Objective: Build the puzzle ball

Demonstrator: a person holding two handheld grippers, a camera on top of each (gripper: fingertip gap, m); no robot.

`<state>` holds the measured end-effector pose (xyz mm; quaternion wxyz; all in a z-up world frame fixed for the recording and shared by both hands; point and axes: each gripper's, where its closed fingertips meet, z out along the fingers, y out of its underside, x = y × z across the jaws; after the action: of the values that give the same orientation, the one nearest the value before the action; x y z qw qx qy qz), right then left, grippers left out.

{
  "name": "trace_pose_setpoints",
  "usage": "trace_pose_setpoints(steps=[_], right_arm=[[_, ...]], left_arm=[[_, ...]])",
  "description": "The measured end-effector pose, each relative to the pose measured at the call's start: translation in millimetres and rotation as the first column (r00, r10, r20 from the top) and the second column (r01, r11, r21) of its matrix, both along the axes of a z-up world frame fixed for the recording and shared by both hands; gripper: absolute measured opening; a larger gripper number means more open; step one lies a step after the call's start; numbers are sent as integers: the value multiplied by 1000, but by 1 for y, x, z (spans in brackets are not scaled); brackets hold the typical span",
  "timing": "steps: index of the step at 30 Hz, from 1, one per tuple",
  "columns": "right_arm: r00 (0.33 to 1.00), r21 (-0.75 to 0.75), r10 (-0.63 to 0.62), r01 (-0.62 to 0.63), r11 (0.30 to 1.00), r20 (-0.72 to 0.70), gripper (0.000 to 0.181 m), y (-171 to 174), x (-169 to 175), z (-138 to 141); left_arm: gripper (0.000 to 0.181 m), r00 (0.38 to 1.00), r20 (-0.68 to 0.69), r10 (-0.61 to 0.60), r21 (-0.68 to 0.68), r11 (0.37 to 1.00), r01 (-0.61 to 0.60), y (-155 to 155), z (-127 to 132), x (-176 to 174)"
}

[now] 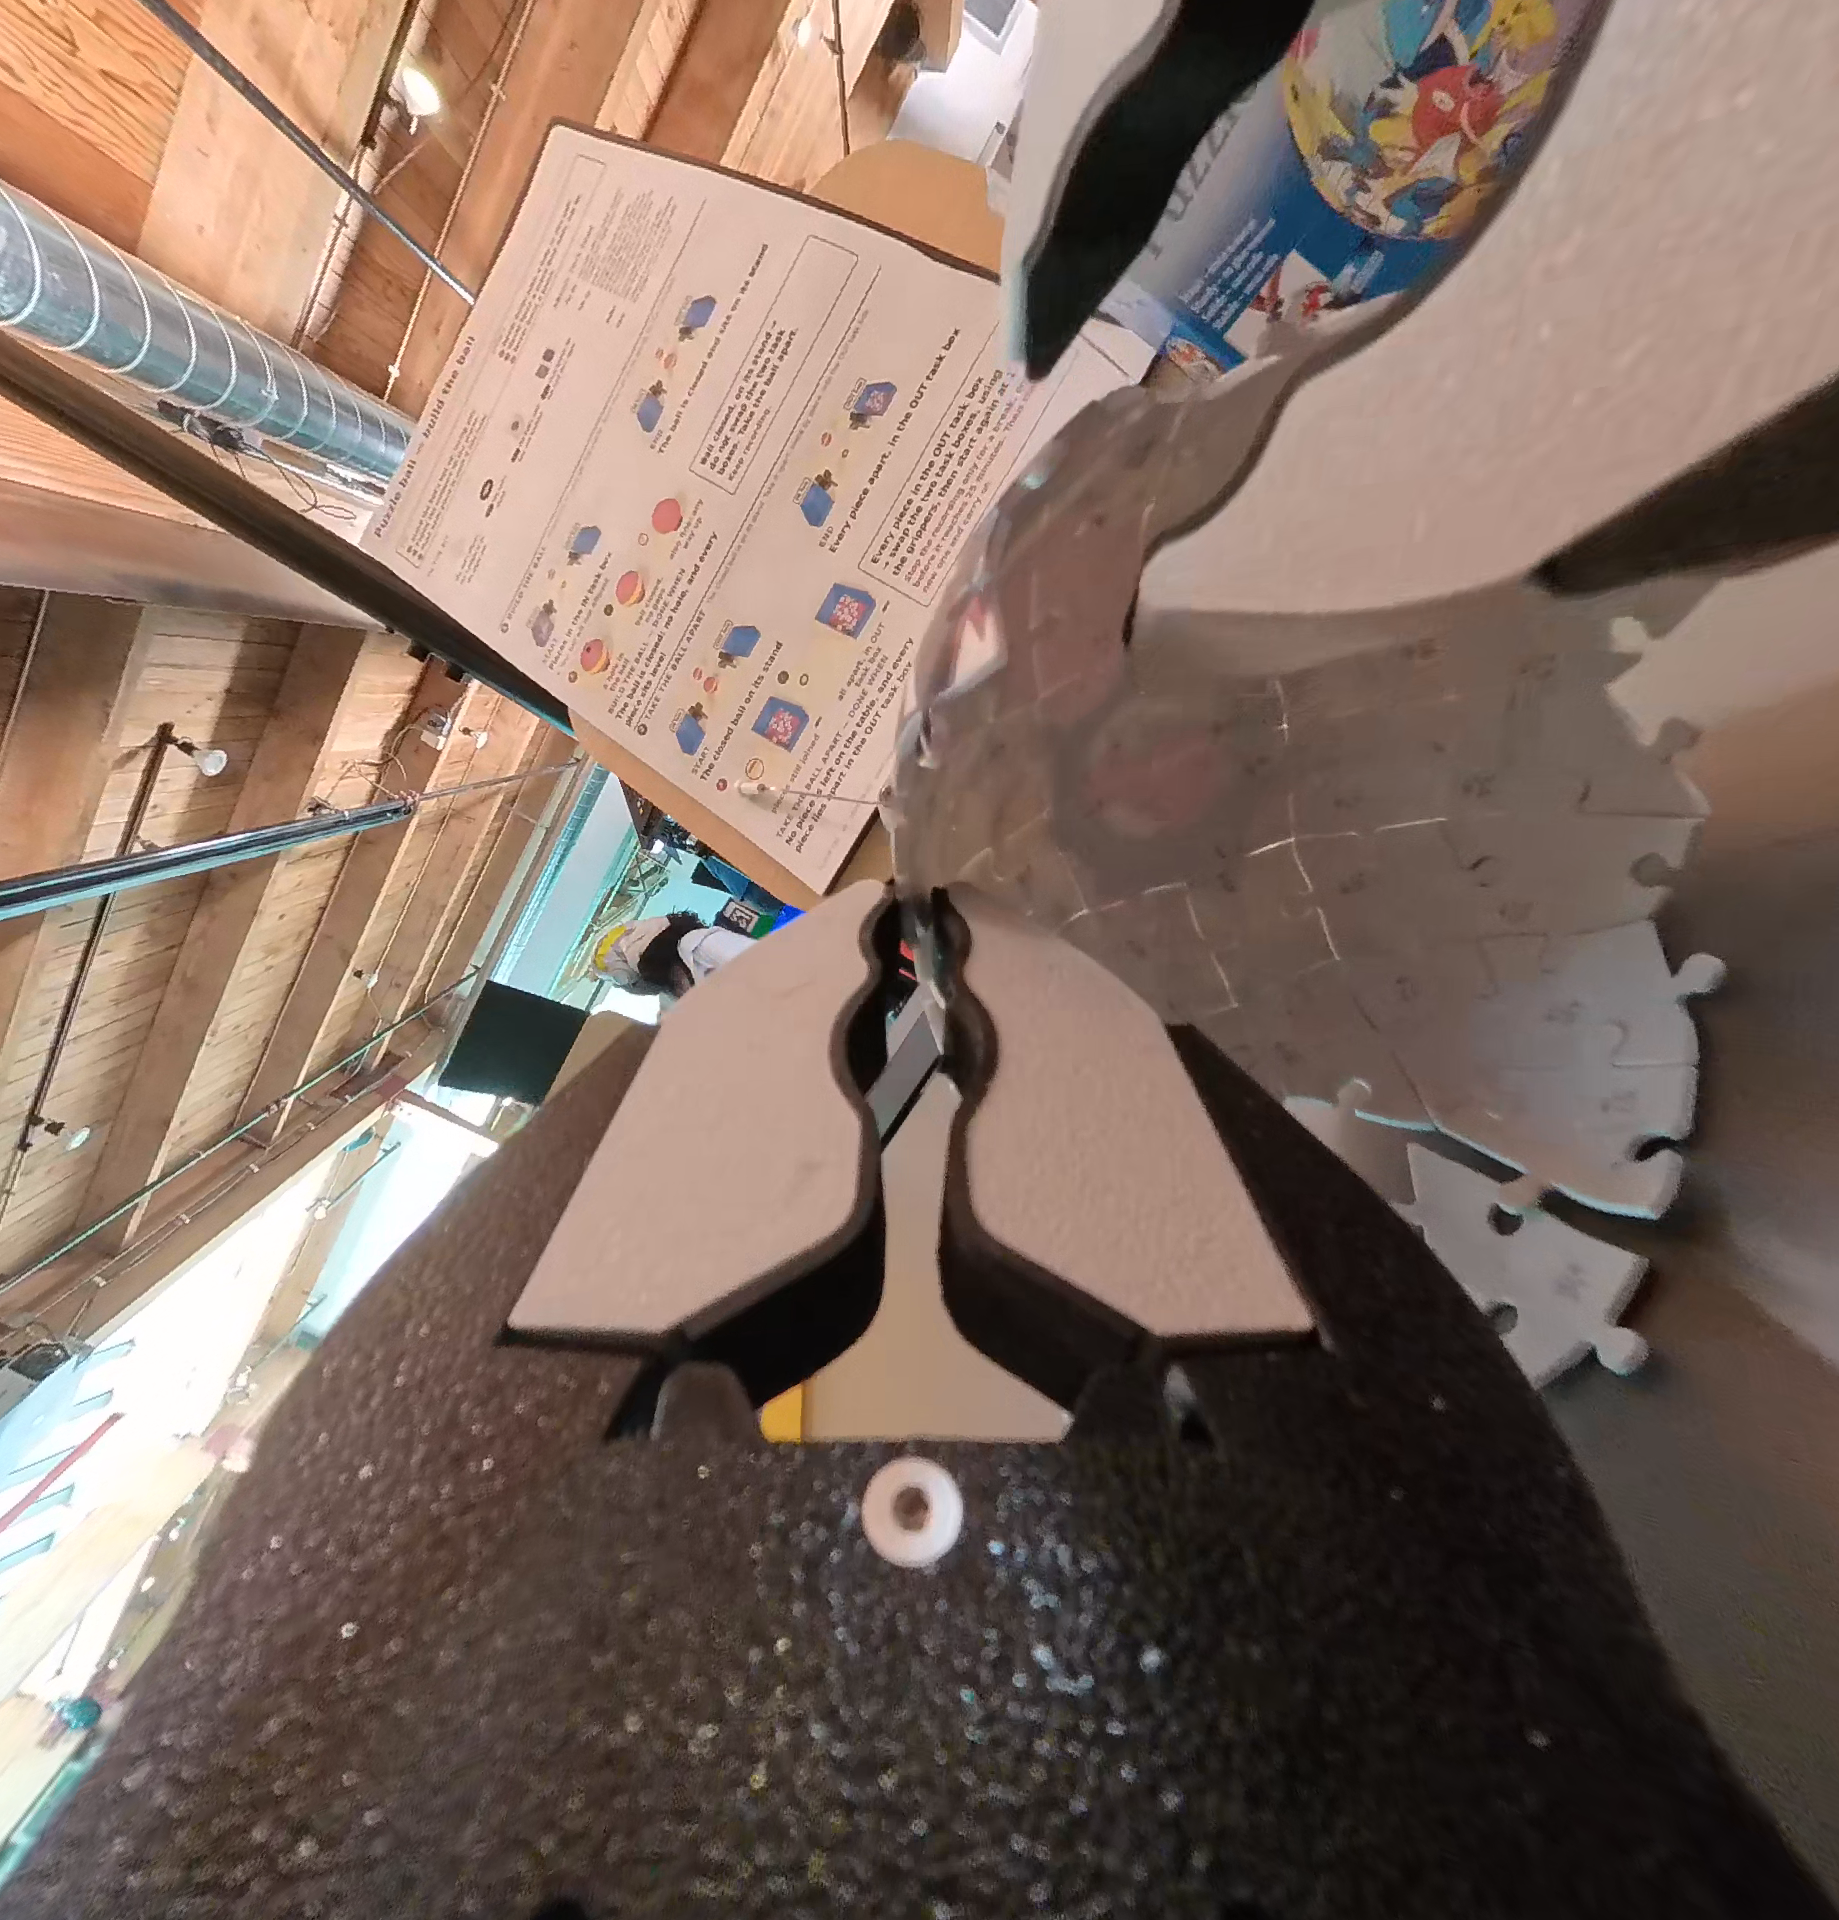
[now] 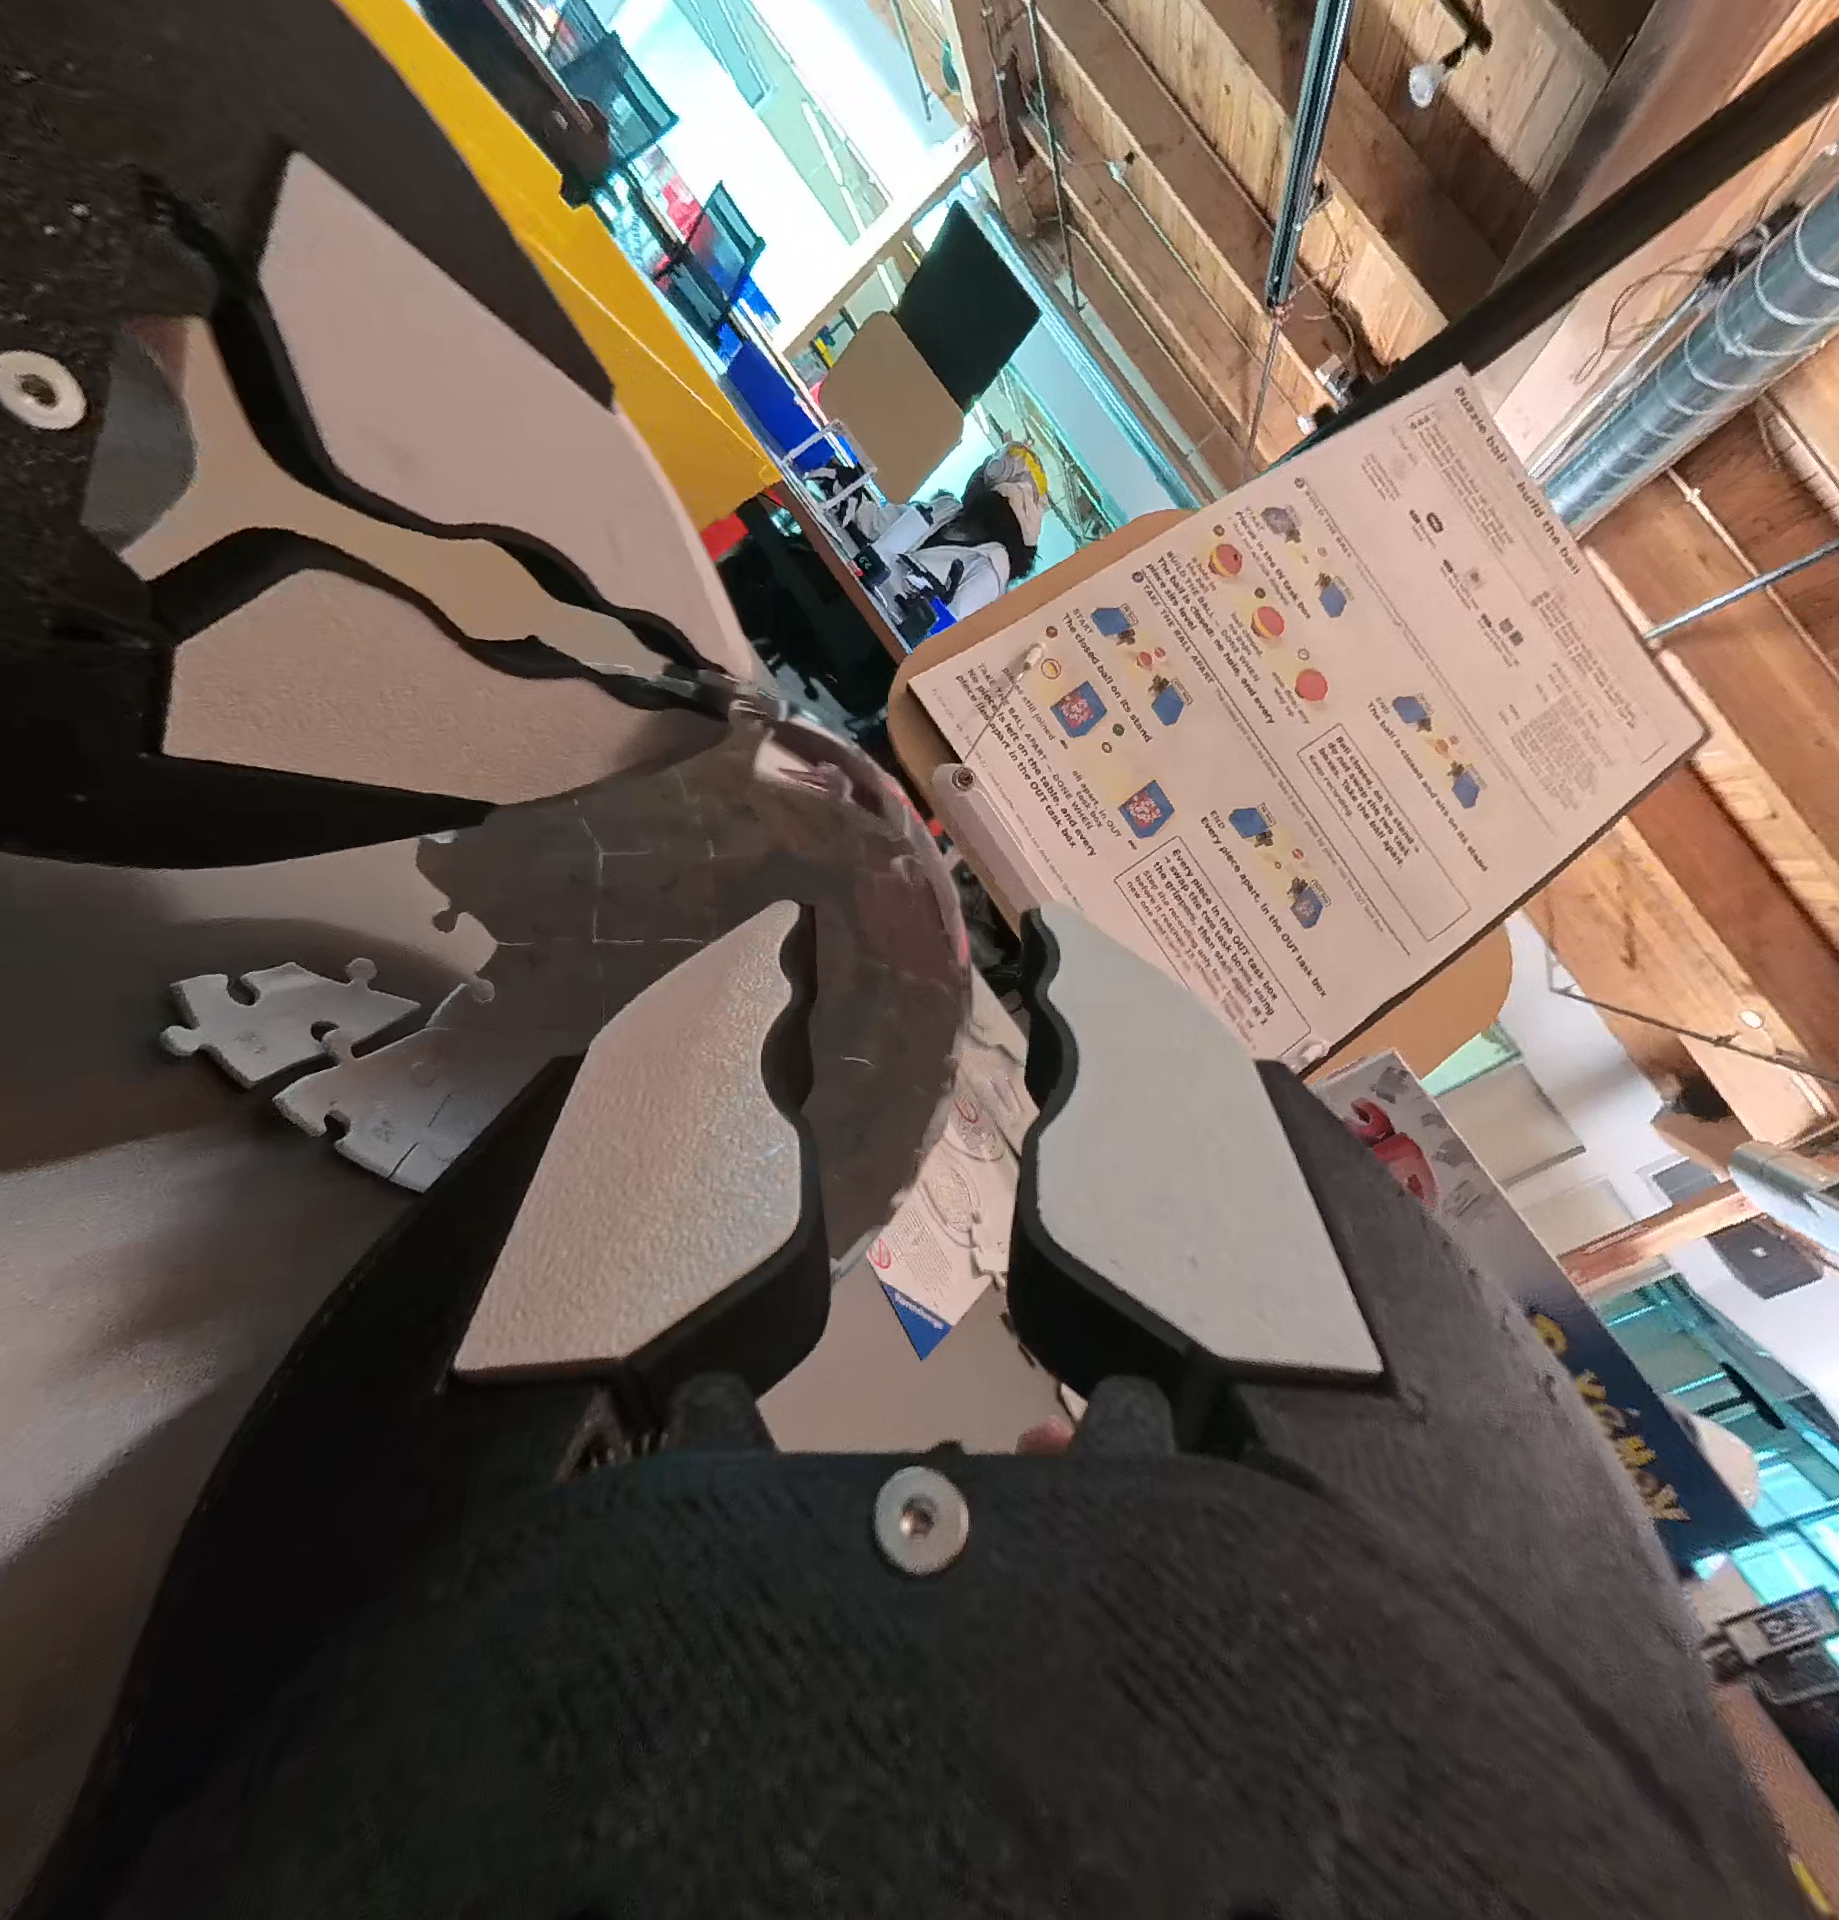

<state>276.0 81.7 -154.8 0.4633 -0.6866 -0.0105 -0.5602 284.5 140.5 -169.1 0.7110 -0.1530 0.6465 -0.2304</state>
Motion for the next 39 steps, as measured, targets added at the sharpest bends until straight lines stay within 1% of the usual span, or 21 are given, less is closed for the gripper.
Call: trace_pose_setpoints(steps=[6, 12, 15, 18, 21, 24, 28, 32, 34, 39], right_arm=[[995, 6, 20, -20, 1000, -93, 44, -3, 5, -9], [989, 33, -20, 25, 999, -148, 44, -9, 11, -17], [973, 81, -46, 66, 995, -226, 46, -13, 15, -25], [959, 127, -64, 102, 987, -276, 45, -17, 20, -31], [950, 152, -59, 110, 982, -307, 44, -18, 24, -34], [941, 195, -59, 130, 972, -332, 38, -20, 28, -33], [957, 200, -61, 121, 972, -284, 23, -20, 28, -28], [970, 175, -78, 120, 977, -230, 14, -17, 29, -26], [979, 154, -90, 119, 981, -182, 4, -16, 29, -23], [987, 76, -138, 144, 987, -83, 6, -13, 32, -22]], left_arm=[[4, 1000, -13, 18, -52, 998, -18, 4, -2, -3], [4, 1000, -11, 27, -61, 998, -27, 7, -3, -8], [7, 999, -9, 33, -64, 997, -34, 9, -4, -10], [8, 999, -16, 50, -73, 996, -51, 12, -6, -11], [7, 999, -13, 49, -91, 995, -50, 13, -6, -13], [6, 999, -7, 51, -86, 995, -51, 13, -5, -12], [6, 999, -6, 52, -88, 995, -52, 13, -5, -12], [6, 999, -2, 52, -88, 995, -52, 12, -5, -13], [6, 999, 4, 50, -81, 995, -50, 11, -4, -14], [7, 998, 2, 57, -88, 995, -57, 13, -5, -14]])
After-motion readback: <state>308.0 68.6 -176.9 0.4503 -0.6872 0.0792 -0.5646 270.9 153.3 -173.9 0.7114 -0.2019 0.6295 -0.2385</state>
